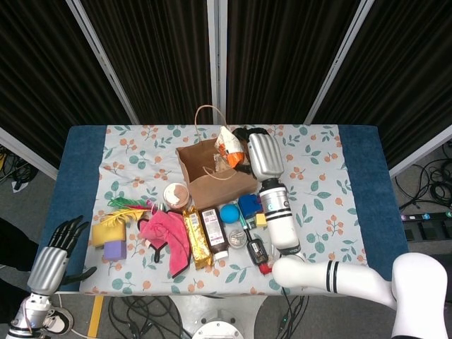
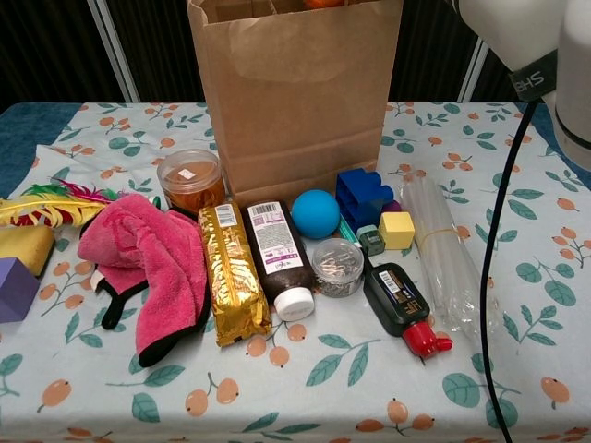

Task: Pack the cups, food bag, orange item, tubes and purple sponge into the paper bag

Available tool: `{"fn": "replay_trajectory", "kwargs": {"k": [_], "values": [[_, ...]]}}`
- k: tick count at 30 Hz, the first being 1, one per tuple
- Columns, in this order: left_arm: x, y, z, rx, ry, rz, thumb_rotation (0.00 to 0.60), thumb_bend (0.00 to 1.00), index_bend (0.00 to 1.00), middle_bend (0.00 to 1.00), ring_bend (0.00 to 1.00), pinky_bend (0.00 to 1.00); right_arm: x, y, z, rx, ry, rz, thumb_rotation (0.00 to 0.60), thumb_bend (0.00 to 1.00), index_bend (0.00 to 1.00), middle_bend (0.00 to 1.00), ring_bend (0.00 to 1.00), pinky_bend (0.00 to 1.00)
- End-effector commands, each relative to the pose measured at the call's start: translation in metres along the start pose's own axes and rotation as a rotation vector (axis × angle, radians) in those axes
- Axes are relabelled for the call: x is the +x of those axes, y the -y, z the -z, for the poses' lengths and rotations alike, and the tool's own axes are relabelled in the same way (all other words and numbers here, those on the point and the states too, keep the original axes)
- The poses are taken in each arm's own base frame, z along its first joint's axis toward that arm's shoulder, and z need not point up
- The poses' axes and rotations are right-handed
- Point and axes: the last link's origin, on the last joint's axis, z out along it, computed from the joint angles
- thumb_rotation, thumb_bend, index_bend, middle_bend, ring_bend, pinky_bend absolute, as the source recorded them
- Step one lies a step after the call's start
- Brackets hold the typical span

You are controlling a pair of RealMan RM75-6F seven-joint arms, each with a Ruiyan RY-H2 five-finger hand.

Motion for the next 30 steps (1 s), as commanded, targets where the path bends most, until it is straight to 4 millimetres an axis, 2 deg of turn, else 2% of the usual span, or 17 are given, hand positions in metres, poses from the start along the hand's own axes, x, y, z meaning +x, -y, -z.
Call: {"fn": "replay_trajectory", "kwargs": {"k": [1, 3, 8, 11, 13, 17, 21, 23, 26, 30], "values": [[0.001, 0.000, 0.000, -0.002, -0.005, 0.000, 0.600, 0.00, 0.09, 0.07, 0.03, 0.07, -0.004, 0.003, -0.003, -0.013, 0.035, -0.021, 0.600, 0.26, 0.47, 0.47, 0.38, 0.28], [0.001, -0.001, -0.001, -0.003, -0.007, 0.001, 0.600, 0.00, 0.09, 0.07, 0.03, 0.07, -0.005, 0.005, -0.003, -0.018, 0.058, -0.032, 0.600, 0.23, 0.42, 0.43, 0.34, 0.25], [0.000, -0.001, 0.000, -0.001, -0.004, 0.004, 0.600, 0.00, 0.09, 0.07, 0.03, 0.07, -0.003, 0.011, -0.001, 0.001, 0.095, -0.071, 0.600, 0.02, 0.23, 0.31, 0.19, 0.12], [0.001, -0.001, 0.000, -0.001, -0.005, 0.004, 0.600, 0.00, 0.09, 0.07, 0.03, 0.07, 0.001, 0.011, -0.001, 0.010, 0.090, -0.092, 0.600, 0.00, 0.15, 0.26, 0.14, 0.06], [0.001, 0.000, 0.000, 0.001, -0.005, 0.006, 0.600, 0.00, 0.09, 0.07, 0.03, 0.07, 0.006, 0.012, -0.001, 0.017, 0.070, -0.107, 0.600, 0.00, 0.14, 0.25, 0.13, 0.05], [0.000, 0.000, 0.000, 0.001, -0.003, 0.007, 0.600, 0.00, 0.09, 0.07, 0.03, 0.07, 0.031, 0.017, 0.001, 0.065, -0.019, -0.140, 0.600, 0.00, 0.14, 0.25, 0.13, 0.05], [-0.001, -0.001, 0.000, -0.003, 0.002, 0.008, 0.600, 0.00, 0.09, 0.07, 0.03, 0.07, 0.079, 0.017, 0.007, 0.173, -0.205, -0.143, 0.600, 0.00, 0.13, 0.25, 0.13, 0.05], [-0.002, -0.002, 0.000, -0.008, 0.005, 0.009, 0.600, 0.00, 0.09, 0.07, 0.03, 0.07, 0.105, 0.012, 0.013, 0.233, -0.307, -0.158, 0.600, 0.00, 0.12, 0.25, 0.13, 0.05], [-0.002, -0.003, -0.001, -0.013, 0.005, 0.006, 0.600, 0.00, 0.09, 0.07, 0.03, 0.07, 0.133, -0.006, 0.028, 0.309, -0.397, -0.104, 0.600, 0.00, 0.12, 0.24, 0.13, 0.05], [-0.002, -0.003, 0.000, -0.009, 0.003, 0.004, 0.600, 0.00, 0.09, 0.07, 0.03, 0.07, 0.136, -0.047, 0.063, 0.391, -0.291, 0.148, 0.600, 0.00, 0.12, 0.24, 0.13, 0.05]]}}
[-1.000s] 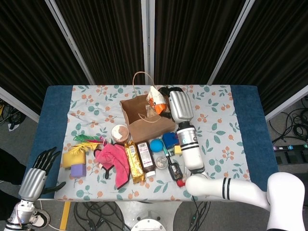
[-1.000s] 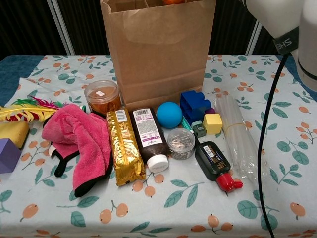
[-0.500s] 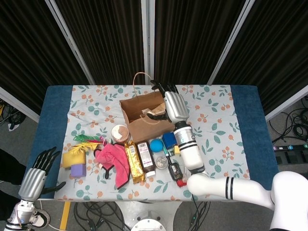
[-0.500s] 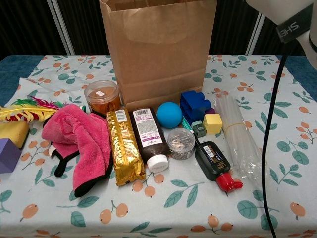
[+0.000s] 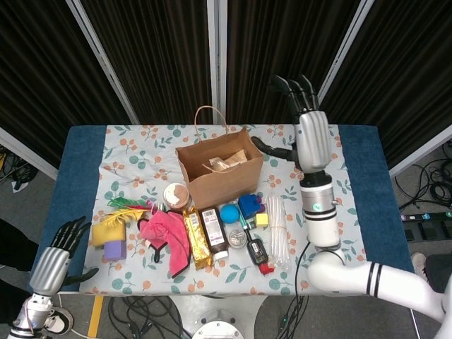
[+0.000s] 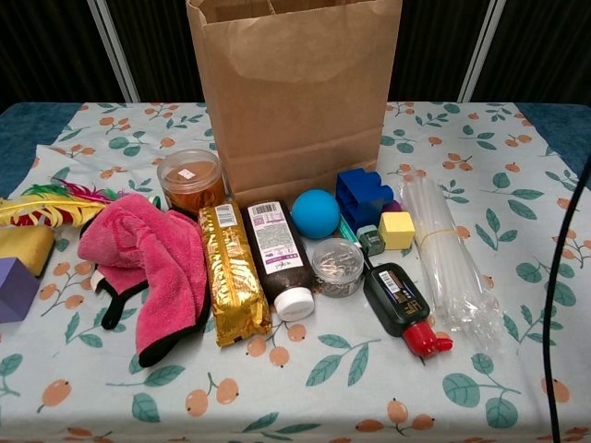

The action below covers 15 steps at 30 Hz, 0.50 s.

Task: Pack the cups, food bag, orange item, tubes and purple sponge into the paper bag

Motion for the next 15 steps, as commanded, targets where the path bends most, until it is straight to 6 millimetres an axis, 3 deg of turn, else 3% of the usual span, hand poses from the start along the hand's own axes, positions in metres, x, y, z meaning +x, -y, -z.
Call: {"fn": "replay_trajectory", "kwargs": {"k": [1, 5, 8, 15], "values": [[0.000, 0.001, 0.000, 0.002, -0.001, -0.002, 0.600, 0.00, 0.09, 0.07, 0.03, 0.07, 0.038, -0.039, 0.052, 0.138, 0.132, 0.241, 0.600, 0.00, 0.12, 0.24, 0.13, 0.05], [0.000, 0.001, 0.000, 0.001, 0.006, -0.006, 0.600, 0.00, 0.09, 0.07, 0.03, 0.07, 0.051, -0.074, 0.098, 0.229, 0.376, 0.519, 0.600, 0.00, 0.12, 0.24, 0.13, 0.05], [-0.002, 0.000, 0.001, -0.001, 0.013, -0.010, 0.600, 0.00, 0.09, 0.07, 0.03, 0.07, 0.055, -0.090, 0.121, 0.311, 0.509, 0.675, 0.600, 0.00, 0.11, 0.25, 0.13, 0.05], [-0.004, 0.000, 0.000, -0.001, 0.010, -0.028, 0.600, 0.00, 0.09, 0.07, 0.03, 0.07, 0.038, -0.118, 0.161, 0.498, 0.810, 0.878, 0.600, 0.00, 0.11, 0.25, 0.13, 0.05]]}}
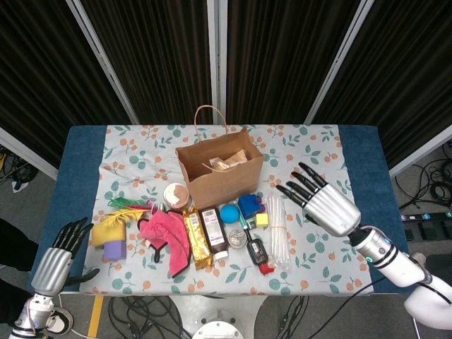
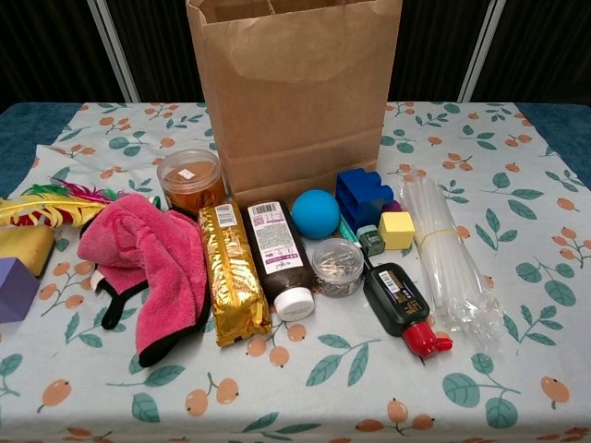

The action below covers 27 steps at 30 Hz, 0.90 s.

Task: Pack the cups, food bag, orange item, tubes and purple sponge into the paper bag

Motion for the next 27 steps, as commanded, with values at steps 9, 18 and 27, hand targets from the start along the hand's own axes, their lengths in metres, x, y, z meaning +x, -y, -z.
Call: {"fn": "replay_trajectory", "kwargs": {"k": [9, 18, 27], "values": [[0.004, 0.000, -0.001, -0.024, -0.059, -0.037, 0.600, 0.00, 0.09, 0.07, 0.03, 0.07, -0.069, 0.021, -0.021, 0.255, 0.216, 0.178, 0.600, 0.00, 0.12, 0.25, 0.13, 0.07], [0.004, 0.004, -0.002, -0.001, -0.057, -0.041, 0.600, 0.00, 0.09, 0.07, 0.03, 0.07, -0.093, 0.046, -0.039, 0.303, 0.204, 0.089, 0.600, 0.00, 0.14, 0.26, 0.14, 0.08], [0.003, 0.005, -0.003, 0.011, -0.053, -0.033, 0.600, 0.00, 0.09, 0.07, 0.03, 0.07, -0.106, 0.044, -0.036, 0.302, 0.224, 0.069, 0.600, 0.00, 0.15, 0.27, 0.15, 0.10]]}}
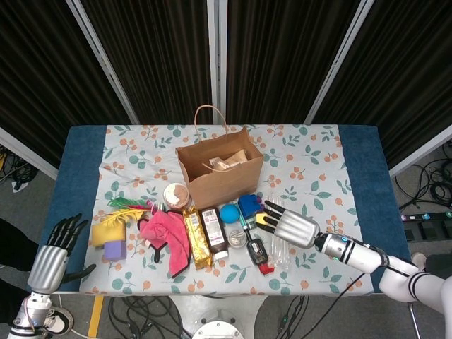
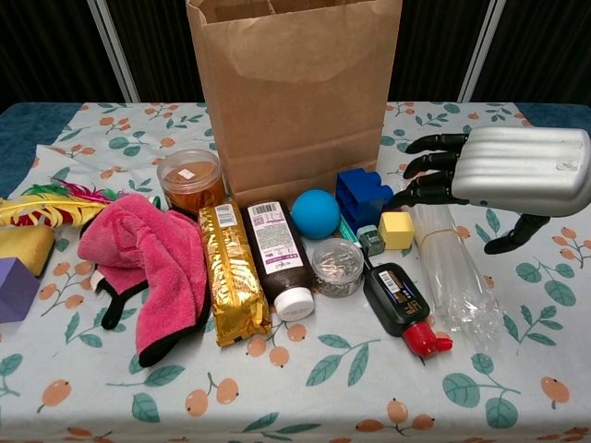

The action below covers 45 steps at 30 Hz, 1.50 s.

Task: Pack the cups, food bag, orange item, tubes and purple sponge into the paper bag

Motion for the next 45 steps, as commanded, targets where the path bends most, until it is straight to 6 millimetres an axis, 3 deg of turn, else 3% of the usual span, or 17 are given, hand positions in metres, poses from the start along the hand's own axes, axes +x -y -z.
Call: {"fn": "replay_trajectory", "kwargs": {"k": [1, 12, 22, 28, 39, 45], "values": [[0.000, 0.000, 0.000, 0.002, 0.000, 0.001, 0.600, 0.00, 0.09, 0.07, 0.03, 0.07, -0.003, 0.001, -0.002, 0.004, 0.003, -0.008, 0.600, 0.00, 0.15, 0.27, 0.15, 0.10], [0.001, 0.003, -0.001, 0.018, -0.002, 0.004, 0.600, 0.00, 0.09, 0.07, 0.03, 0.07, -0.019, 0.006, -0.008, 0.013, 0.037, -0.032, 0.600, 0.00, 0.16, 0.27, 0.15, 0.10], [-0.001, 0.003, -0.001, 0.021, 0.003, 0.008, 0.600, 0.00, 0.09, 0.07, 0.03, 0.07, -0.026, 0.009, 0.001, 0.018, 0.049, -0.046, 0.600, 0.00, 0.19, 0.29, 0.17, 0.12], [0.000, 0.004, -0.001, 0.025, -0.001, 0.006, 0.600, 0.00, 0.09, 0.07, 0.03, 0.07, -0.030, 0.011, -0.007, 0.017, 0.050, -0.051, 0.600, 0.02, 0.20, 0.30, 0.18, 0.13], [0.000, 0.005, -0.001, 0.030, 0.000, 0.005, 0.600, 0.00, 0.09, 0.07, 0.03, 0.07, -0.034, 0.017, -0.013, -0.001, 0.004, -0.060, 0.600, 0.15, 0.44, 0.46, 0.35, 0.29], [0.000, 0.005, -0.001, 0.029, 0.000, 0.008, 0.600, 0.00, 0.09, 0.07, 0.03, 0.07, -0.023, 0.015, -0.009, -0.007, -0.059, -0.064, 0.600, 0.18, 0.49, 0.49, 0.38, 0.33]]}}
